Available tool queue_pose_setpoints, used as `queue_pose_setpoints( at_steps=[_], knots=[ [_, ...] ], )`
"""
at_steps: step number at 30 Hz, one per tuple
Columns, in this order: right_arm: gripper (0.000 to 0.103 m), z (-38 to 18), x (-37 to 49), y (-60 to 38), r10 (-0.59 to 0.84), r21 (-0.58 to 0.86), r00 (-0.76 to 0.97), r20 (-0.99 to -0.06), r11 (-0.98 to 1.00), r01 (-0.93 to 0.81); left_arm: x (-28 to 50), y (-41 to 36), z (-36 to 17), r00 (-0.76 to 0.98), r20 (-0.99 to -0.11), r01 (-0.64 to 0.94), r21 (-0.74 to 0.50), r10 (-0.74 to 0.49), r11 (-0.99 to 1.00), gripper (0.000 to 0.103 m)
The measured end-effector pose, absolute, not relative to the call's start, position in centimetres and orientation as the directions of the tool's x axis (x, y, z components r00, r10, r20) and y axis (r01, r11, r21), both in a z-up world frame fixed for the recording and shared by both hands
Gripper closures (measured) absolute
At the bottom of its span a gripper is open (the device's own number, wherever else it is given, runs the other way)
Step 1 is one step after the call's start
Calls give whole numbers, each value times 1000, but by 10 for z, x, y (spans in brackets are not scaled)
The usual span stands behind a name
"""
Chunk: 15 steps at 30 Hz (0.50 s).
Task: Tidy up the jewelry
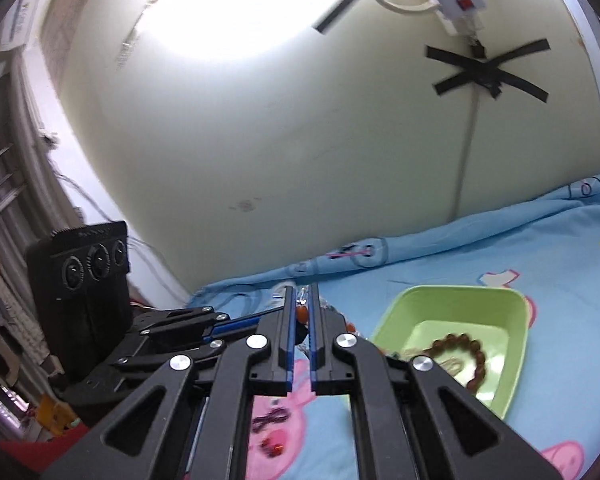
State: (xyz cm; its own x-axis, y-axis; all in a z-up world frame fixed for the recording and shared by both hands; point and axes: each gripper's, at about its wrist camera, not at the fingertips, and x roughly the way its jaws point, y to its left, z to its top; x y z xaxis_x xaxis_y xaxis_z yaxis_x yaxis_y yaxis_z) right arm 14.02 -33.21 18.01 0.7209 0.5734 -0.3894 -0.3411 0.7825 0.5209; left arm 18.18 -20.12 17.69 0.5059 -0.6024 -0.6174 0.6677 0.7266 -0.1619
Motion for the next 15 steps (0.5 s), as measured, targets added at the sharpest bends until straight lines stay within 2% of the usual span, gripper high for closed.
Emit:
queue_pose_setpoints(
  at_steps=[10, 12, 13, 14, 15],
  knots=[
    [103, 104, 224, -352, 494, 521, 695, -523, 830, -198, 278, -244, 99, 443, -762, 582, -156, -472, 798, 98],
    [103, 96, 228, -352, 477, 523, 691, -542, 836, -167, 282, -248, 92, 436, -790, 567, -130, -430, 813, 86],
    [103, 92, 229, -351, 466, 517, 692, -552, 842, -154, 280, -249, 91, 451, -792, 560, -107, -411, 821, 72],
    [98, 90, 228, -350, 449, 503, 695, -561, 852, -145, 275, -249, 92, 486, -785, 550, -66, -383, 833, 57],
    [91, 88, 226, -349, 436, 492, 704, -560, 859, -141, 269, -247, 94, 528, -772, 539, -17, -353, 842, 50]
  ],
)
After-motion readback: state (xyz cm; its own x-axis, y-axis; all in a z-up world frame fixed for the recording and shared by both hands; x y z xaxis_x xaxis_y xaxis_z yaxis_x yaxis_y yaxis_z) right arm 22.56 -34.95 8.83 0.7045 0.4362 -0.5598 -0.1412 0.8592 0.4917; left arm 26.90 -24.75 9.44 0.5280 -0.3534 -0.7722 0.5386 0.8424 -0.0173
